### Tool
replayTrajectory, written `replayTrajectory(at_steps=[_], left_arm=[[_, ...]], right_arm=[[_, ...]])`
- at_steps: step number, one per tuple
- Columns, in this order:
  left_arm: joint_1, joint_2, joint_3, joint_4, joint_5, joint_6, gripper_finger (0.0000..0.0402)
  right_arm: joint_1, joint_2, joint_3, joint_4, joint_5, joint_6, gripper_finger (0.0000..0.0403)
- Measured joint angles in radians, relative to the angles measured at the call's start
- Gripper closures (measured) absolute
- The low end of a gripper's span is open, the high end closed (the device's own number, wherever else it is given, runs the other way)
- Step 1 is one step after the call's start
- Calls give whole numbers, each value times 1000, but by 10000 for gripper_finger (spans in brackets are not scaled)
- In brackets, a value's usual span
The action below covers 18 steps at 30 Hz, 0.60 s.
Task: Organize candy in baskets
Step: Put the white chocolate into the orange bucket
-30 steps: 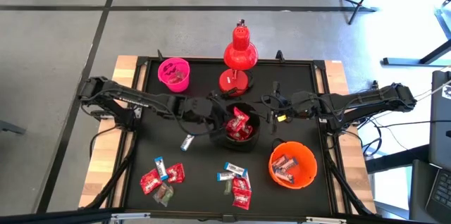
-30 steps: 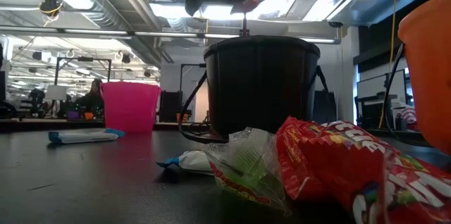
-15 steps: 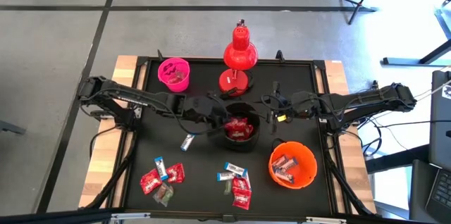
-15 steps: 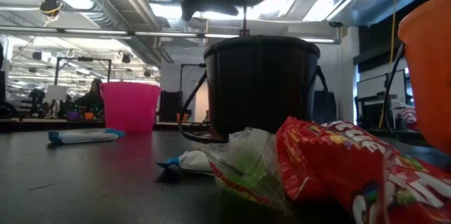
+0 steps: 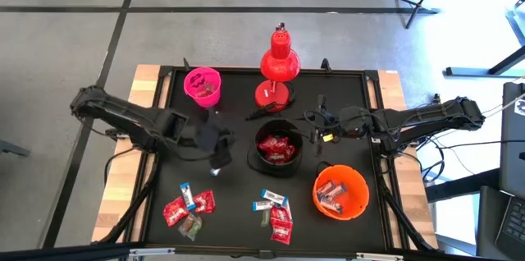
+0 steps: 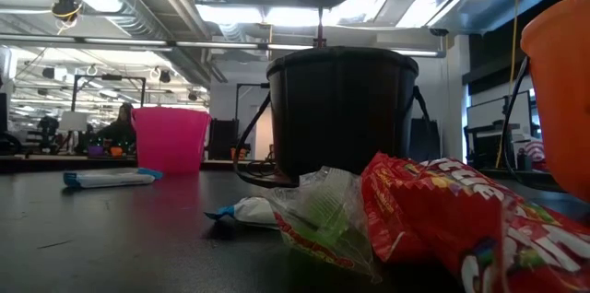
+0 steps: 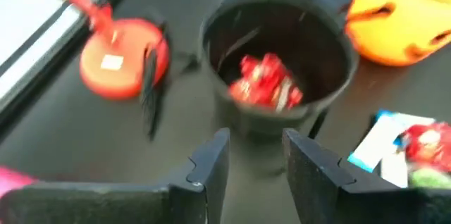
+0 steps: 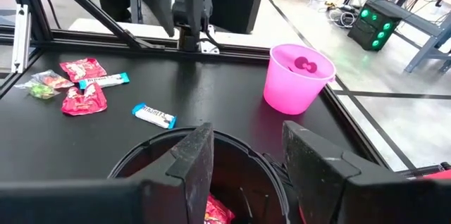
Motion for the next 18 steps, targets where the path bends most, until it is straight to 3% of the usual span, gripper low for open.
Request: replayTrajectory(at_steps=[10, 18], left_arm=[[-150, 0, -169, -99, 39, -340, 279], [-231, 1, -368, 10, 37, -529, 279]], right_arm=[[0, 0, 0, 90, -1, 20, 235], [0, 0, 0, 247, -62, 138, 235]])
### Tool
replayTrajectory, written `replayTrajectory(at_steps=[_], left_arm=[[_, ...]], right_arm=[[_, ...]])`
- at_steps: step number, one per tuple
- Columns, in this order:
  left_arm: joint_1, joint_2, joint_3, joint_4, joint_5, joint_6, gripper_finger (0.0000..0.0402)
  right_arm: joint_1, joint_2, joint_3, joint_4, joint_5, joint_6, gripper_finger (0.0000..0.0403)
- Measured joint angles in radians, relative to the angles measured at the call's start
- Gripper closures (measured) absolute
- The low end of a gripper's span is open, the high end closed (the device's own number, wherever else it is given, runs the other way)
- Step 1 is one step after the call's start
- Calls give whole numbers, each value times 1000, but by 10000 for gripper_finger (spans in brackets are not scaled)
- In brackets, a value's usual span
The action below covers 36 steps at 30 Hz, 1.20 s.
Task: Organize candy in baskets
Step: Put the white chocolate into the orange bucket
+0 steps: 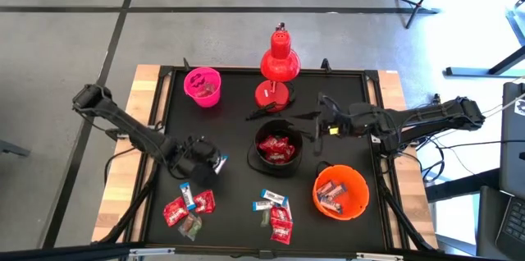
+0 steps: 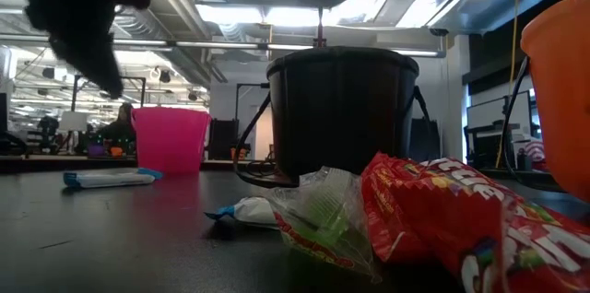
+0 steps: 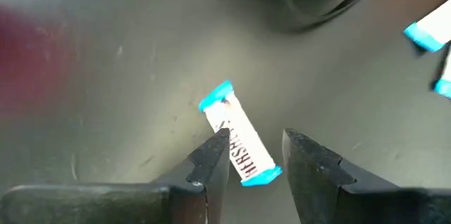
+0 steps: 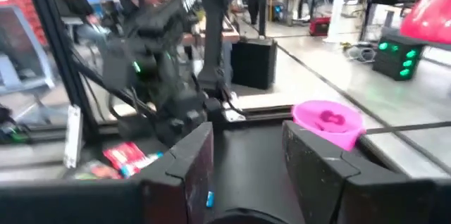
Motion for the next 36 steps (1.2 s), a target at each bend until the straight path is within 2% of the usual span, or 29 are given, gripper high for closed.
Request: replayTrajectory(at_steps=[2, 5, 9, 18, 26, 30, 36], left_arm=[[-11, 0, -43, 44, 1, 5, 279], [-32, 0, -95, 118, 22, 98, 279], [-60, 0, -133, 133, 54, 168, 279], [-99, 26, -140, 126, 52, 297, 279], [-99, 123, -140, 162, 45, 428, 279], [-99, 161, -140, 211, 46, 506, 279], [-99, 191, -140, 218, 44, 538, 279]], right_arm=[[0, 0, 0, 9, -4, 42, 235], [0, 7, 0, 28, 10, 52, 235], [0, 31, 0, 42, -13, 54, 235], [0, 87, 0, 12, -42, 131, 235], [0, 169, 0, 6, -36, 145, 235], [0, 176, 0, 7, -55, 123, 235], [0, 176, 0, 8, -57, 121, 235]])
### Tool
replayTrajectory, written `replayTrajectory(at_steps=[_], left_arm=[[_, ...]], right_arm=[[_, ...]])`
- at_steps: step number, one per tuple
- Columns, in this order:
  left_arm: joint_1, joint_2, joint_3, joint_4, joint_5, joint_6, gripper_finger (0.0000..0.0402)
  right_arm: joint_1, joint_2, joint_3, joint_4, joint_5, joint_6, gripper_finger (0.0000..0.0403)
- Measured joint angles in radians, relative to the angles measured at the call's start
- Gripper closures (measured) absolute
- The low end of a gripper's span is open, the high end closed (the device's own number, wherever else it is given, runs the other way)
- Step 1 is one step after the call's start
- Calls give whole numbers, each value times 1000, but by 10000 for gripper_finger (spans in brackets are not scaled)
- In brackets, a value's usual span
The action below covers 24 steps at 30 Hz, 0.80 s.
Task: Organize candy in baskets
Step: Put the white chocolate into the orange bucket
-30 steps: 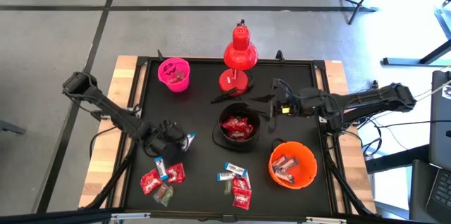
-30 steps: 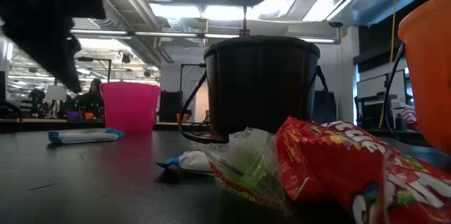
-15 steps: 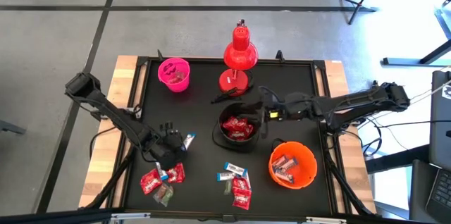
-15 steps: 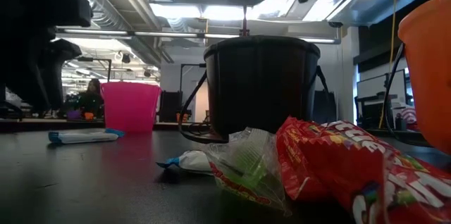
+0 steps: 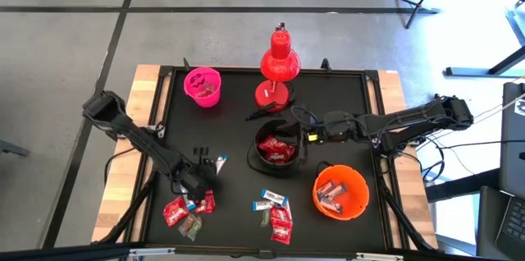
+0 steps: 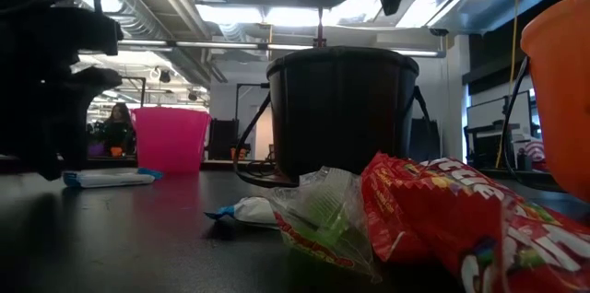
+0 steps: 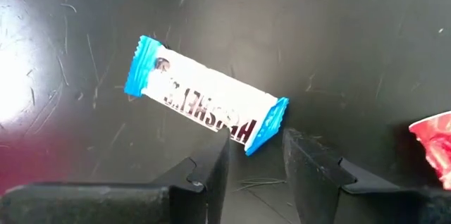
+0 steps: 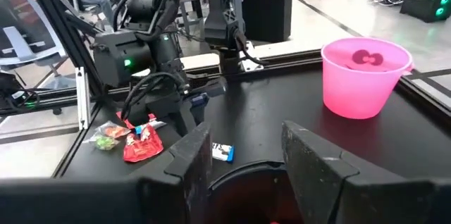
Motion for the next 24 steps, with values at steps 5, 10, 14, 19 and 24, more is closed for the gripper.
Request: replayTrajectory(at_steps=[5, 10, 14, 19, 24], left_arm=[[0, 35, 0, 9, -1, 16, 279], [-3, 60, 4, 24, -11, 25, 295], [-13, 65, 2, 50, -27, 26, 349], [-21, 67, 6, 61, -57, 9, 396], [-21, 67, 7, 77, -66, -16, 401]], right_arm=[[0, 0, 0, 5, 1, -2, 235], [0, 0, 0, 45, -20, -3, 235], [0, 0, 0, 50, -21, -3, 235], [0, 0, 0, 50, -22, -3, 235], [0, 0, 0, 51, -24, -3, 235]])
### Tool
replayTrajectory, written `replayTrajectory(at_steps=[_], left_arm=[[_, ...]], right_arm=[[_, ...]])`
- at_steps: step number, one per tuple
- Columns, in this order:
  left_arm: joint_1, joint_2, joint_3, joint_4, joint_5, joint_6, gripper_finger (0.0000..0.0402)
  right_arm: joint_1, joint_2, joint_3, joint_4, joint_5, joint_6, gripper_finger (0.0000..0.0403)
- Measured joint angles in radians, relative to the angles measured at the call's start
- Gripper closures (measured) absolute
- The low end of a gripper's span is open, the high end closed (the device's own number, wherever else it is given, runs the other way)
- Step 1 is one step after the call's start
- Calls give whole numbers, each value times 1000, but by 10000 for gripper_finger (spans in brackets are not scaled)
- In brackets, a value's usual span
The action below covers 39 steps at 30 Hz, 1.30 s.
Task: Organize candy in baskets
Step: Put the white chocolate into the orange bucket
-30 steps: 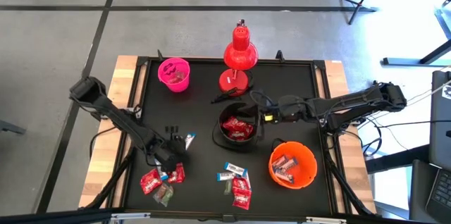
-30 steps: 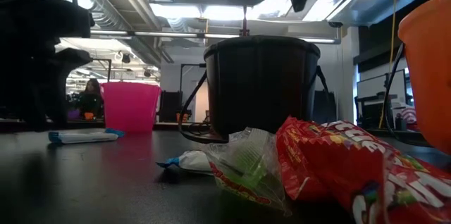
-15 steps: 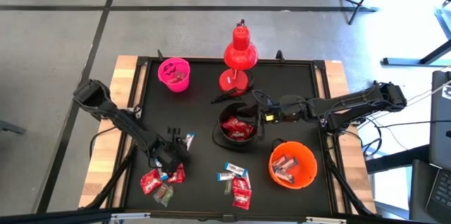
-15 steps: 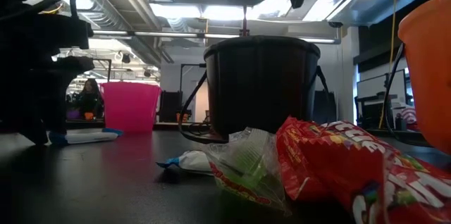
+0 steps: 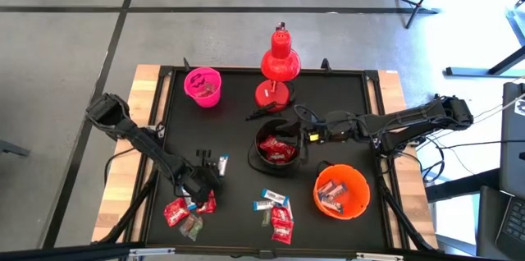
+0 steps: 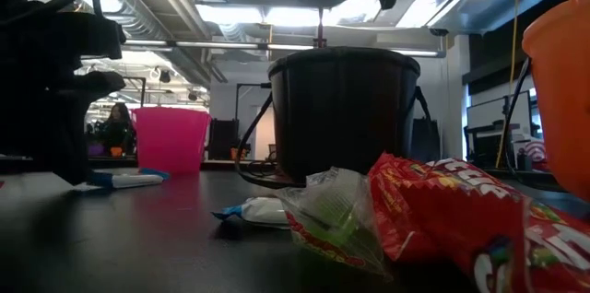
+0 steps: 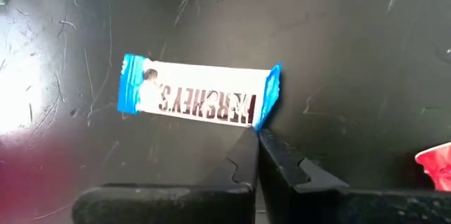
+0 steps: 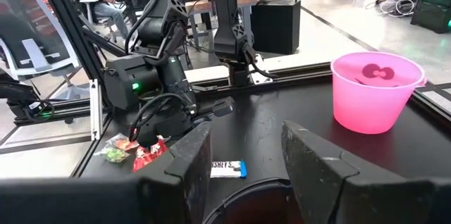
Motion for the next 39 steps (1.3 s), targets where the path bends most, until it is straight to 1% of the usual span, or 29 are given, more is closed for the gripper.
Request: replayTrajectory(at_steps=[4, 11, 13, 16, 19, 22, 26, 29, 33, 36, 39], left_arm=[[-3, 0, 35, -17, -30, 10, 401], [-3, -1, 197, -169, -86, 75, 401], [-3, -1, 231, -189, -99, 105, 401], [-3, -1, 247, -182, -65, 145, 401], [8, 0, 223, -136, -2, 148, 396], [18, 14, 195, -105, 40, 142, 375], [29, 54, 181, -11, 67, 161, 331], [46, 101, 180, 24, 63, 181, 294], [69, 157, 179, 20, 54, 176, 252], [72, 178, 181, 22, 39, 173, 237], [64, 185, 182, 23, 12, 172, 240]], right_arm=[[0, 0, 0, 0, -9, 0, 235], [0, 0, 0, 0, -15, -4, 235], [0, 0, 0, 0, -15, -8, 235], [0, 0, 0, 0, -15, -9, 235], [0, 0, 0, 1, -15, -9, 235], [0, 0, 0, 1, -15, -10, 235], [0, 0, 0, 1, -15, -9, 235], [0, 0, 0, 1, -15, -9, 235], [0, 0, 0, 1, -15, -9, 235], [0, 0, 0, -1, -15, -9, 235], [0, 0, 0, -6, -15, -9, 235]])
